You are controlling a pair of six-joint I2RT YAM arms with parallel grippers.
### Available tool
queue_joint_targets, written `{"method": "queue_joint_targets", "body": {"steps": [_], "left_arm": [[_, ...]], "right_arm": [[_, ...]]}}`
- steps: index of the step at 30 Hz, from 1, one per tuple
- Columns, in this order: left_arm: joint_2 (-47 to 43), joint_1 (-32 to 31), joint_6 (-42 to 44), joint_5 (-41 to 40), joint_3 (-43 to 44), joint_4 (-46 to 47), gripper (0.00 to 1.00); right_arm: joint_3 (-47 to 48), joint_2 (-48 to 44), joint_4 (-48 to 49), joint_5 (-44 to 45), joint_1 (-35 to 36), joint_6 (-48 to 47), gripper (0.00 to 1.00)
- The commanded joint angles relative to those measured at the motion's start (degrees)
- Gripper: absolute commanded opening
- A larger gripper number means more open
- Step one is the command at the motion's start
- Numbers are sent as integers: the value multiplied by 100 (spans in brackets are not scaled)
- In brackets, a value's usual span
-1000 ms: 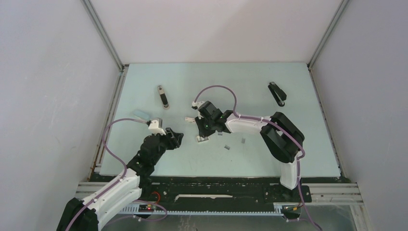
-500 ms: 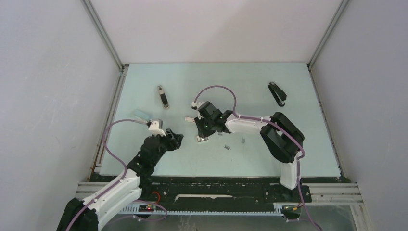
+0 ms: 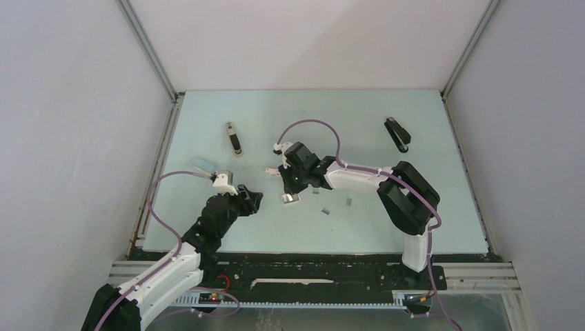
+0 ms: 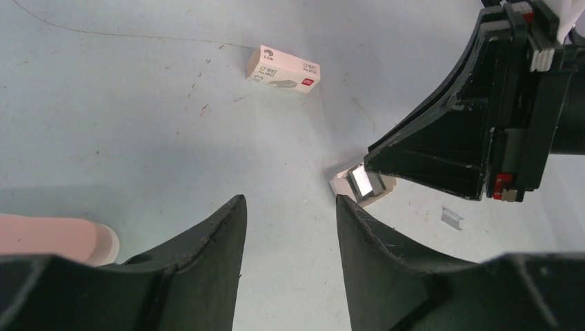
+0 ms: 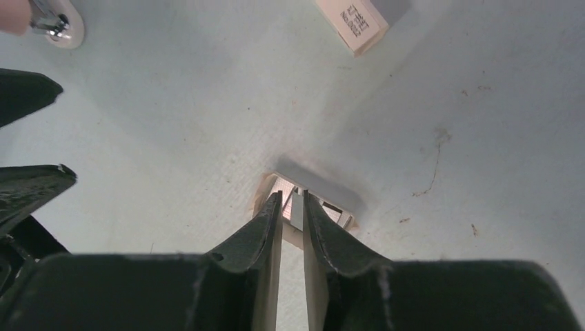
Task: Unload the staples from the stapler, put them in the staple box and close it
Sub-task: Place the staple in the staple box.
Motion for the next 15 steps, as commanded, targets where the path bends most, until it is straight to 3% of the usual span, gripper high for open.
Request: {"method": "queue_joint_targets", "body": {"steps": [1, 6, 15], "left_arm": [[-51, 11, 104, -25, -103, 150, 56], [-20, 12, 126, -18, -88, 157, 56], [-15, 12, 128, -16, -84, 172, 56]], "right_arm": [[357, -1, 46, -83, -7, -146, 23], [431, 118, 6, -59, -49, -205, 15], [526, 351, -107, -86, -97, -273, 11]]}}
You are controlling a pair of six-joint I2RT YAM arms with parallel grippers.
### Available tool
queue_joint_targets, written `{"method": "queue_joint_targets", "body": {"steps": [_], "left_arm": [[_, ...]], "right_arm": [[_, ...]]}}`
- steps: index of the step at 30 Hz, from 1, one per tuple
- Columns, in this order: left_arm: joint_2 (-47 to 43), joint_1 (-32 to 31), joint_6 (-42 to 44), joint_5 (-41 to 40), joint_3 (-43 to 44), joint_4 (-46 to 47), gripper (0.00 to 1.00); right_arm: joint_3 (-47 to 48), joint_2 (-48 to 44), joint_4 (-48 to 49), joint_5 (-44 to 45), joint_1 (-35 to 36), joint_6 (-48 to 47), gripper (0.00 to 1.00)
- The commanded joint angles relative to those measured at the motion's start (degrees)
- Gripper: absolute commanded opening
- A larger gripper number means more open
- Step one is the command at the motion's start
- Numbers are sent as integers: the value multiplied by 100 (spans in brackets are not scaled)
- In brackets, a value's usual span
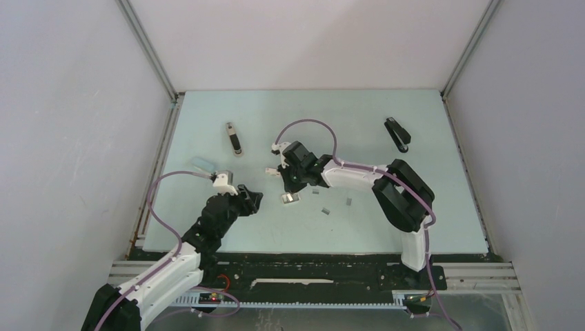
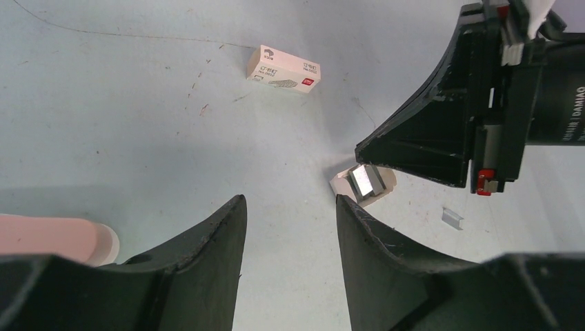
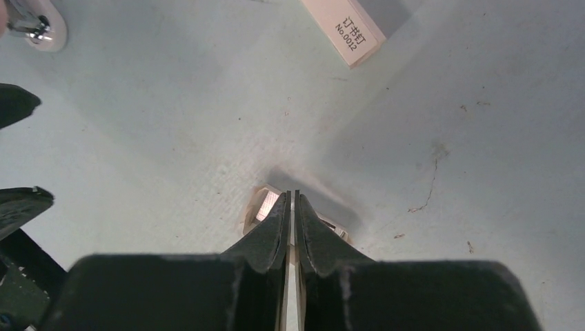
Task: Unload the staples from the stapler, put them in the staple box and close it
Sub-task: Place the staple in the staple box.
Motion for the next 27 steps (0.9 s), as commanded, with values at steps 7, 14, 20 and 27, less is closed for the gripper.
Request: {"method": "queue_joint_targets", "body": {"steps": [7, 14, 20, 27], "left_arm": [[-47, 12, 120, -12, -95, 159, 56], [-65, 12, 120, -12, -104, 148, 56], [-75, 9, 116, -8, -114, 144, 56], [-76, 12, 112, -8, -110, 144, 56]], "right_arm": [[270, 168, -154, -33, -39, -162, 11], [170, 15, -189, 4, -29, -194, 11], [67, -94, -171, 16, -20, -230, 11], [-45, -198, -171, 30, -21, -245, 12]]}}
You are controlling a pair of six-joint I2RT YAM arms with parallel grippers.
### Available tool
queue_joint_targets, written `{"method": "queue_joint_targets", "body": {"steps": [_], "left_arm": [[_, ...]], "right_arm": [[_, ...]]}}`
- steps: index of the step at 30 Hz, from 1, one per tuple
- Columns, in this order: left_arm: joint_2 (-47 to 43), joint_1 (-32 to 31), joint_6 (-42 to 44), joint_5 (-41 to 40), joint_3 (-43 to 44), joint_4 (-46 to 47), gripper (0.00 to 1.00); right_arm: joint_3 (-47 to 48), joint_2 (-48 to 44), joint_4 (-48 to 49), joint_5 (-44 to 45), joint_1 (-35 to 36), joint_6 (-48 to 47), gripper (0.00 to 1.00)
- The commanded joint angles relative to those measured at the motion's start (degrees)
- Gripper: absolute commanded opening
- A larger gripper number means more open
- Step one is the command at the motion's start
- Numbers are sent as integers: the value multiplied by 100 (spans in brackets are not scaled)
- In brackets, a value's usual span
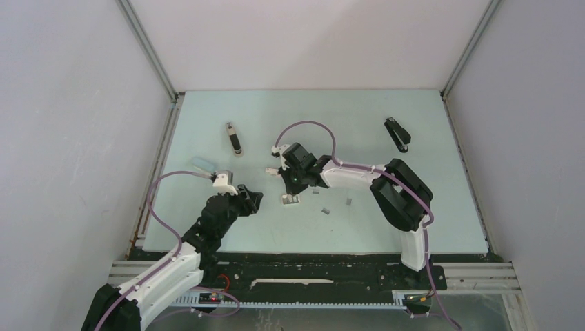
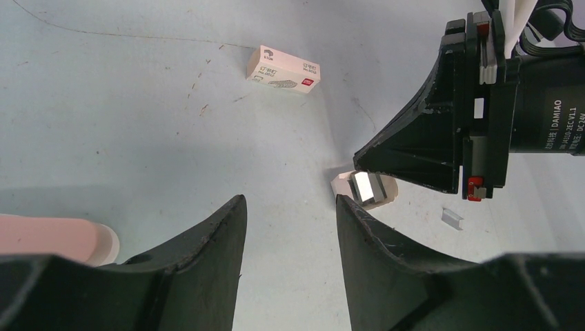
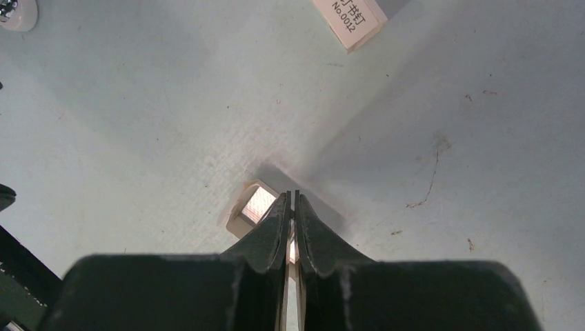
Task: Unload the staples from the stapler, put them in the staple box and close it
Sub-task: Place the staple in the staple box.
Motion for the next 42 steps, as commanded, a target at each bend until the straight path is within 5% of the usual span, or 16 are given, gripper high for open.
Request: {"method": "queue_joint_targets", "body": {"steps": [1, 42], "left_arm": [[-73, 12, 114, -7, -110, 145, 56], [-23, 12, 126, 9, -84, 146, 56]], "right_arm": [[-95, -376, -15, 28, 5, -117, 11], [-273, -383, 38, -118, -92, -268, 12]]}}
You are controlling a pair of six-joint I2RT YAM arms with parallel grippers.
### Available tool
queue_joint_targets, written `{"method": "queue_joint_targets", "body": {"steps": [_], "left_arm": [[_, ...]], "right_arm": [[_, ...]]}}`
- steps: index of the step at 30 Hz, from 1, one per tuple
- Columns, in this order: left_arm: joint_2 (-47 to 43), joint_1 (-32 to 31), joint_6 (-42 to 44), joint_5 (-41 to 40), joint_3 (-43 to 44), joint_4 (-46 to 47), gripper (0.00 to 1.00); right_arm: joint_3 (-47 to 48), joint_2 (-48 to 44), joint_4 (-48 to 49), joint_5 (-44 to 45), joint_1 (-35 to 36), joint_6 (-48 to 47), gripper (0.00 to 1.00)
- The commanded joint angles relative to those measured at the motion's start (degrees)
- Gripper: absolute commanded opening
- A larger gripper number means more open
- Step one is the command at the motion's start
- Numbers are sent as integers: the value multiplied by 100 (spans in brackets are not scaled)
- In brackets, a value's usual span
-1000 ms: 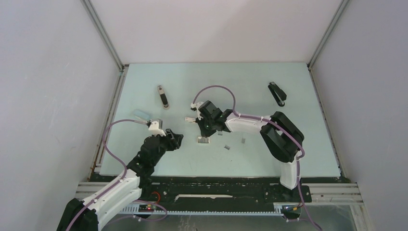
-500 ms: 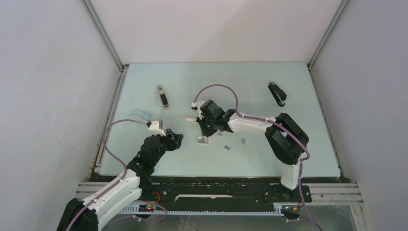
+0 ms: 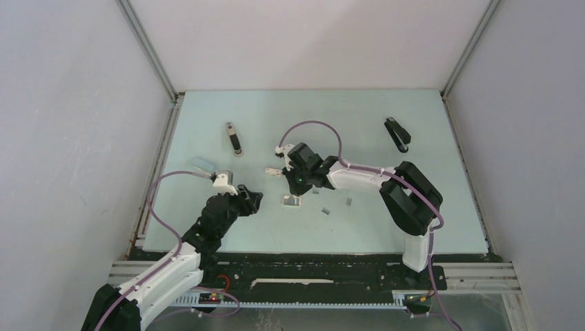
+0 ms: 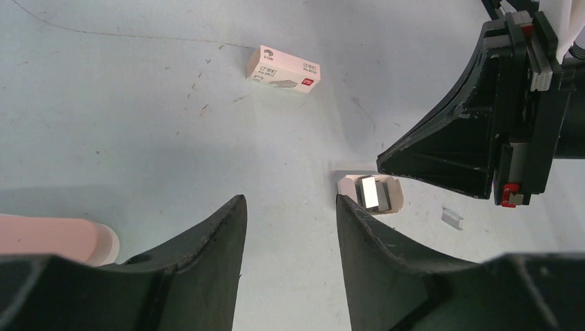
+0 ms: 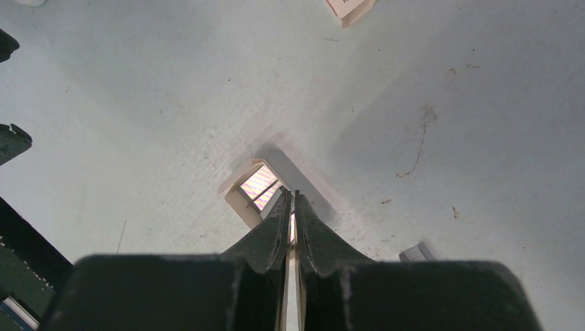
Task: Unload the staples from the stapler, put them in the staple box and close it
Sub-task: Place the staple in the staple box.
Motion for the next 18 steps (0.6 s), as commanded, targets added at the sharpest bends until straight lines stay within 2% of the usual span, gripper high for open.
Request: {"method": "queue_joint_targets", "body": {"steps": [1, 18], "left_arm": [[-22, 12, 123, 8, -84, 144, 56], [18, 12, 143, 19, -66, 157, 56]], "right_arm": [[134, 108, 16, -88, -31, -106, 11], [224, 56, -203, -255, -76, -265, 11]]}}
